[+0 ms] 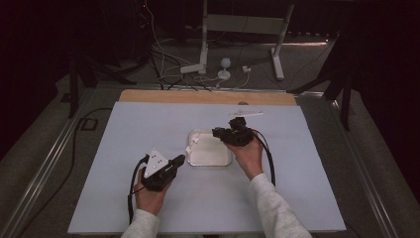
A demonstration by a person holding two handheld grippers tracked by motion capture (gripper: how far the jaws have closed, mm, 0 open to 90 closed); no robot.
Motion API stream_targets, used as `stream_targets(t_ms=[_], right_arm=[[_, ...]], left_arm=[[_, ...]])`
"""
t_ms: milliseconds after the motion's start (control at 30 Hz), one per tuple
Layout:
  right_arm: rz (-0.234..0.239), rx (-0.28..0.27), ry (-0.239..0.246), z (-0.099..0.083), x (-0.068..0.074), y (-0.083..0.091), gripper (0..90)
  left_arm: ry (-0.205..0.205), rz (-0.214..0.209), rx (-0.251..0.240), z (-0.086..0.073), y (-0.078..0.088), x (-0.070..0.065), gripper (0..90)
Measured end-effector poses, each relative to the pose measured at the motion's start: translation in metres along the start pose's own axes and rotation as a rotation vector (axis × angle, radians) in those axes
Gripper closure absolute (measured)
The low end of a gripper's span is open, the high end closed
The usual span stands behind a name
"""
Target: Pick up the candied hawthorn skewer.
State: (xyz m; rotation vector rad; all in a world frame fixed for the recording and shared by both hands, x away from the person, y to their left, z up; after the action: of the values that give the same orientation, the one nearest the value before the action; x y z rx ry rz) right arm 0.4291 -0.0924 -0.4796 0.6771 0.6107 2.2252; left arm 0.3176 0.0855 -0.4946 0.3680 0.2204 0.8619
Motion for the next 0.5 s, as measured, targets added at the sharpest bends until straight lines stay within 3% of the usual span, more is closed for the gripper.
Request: stream_targets(t_ms=[167, 200, 300, 500], right_arm=[[-0.021, 0.020, -0.014, -0.007, -0.006, -0.009, 73.0], [-0.050, 0.026, -0.019, -0.010, -0.010, -0.013, 57.7], [-0.092, 0.028, -0.022, -0.012, -0.014, -0.014, 39.5], [-0.016, -0.010, -0.026, -0.010, -0.003, 0.001, 25.5]], left_arm=[[0.002, 0.001, 0.003, -0.001, -0.001, 0.000, 89.8], [0.005, 0.003, 0.004, -0.001, -0.001, 0.001, 89.8], [0.005, 0.004, 0.007, -0.001, -0.002, 0.001, 89.8], [0.014, 0.011, 0.006, -0.002, -0.001, 0.004, 89.8]])
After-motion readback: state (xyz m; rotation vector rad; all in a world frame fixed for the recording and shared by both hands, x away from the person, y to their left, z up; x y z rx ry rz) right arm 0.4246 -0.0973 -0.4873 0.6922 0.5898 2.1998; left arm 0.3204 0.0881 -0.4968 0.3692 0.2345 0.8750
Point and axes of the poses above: each handheld gripper's, and its own axes: y roughly backward along the jaws, z roughly out of its top, x roughly to its left, the point moved 7 cm from there along -y, roughly forward along the jaws, and after that the axes turned 1 degree about x, right-handed, at the moved point
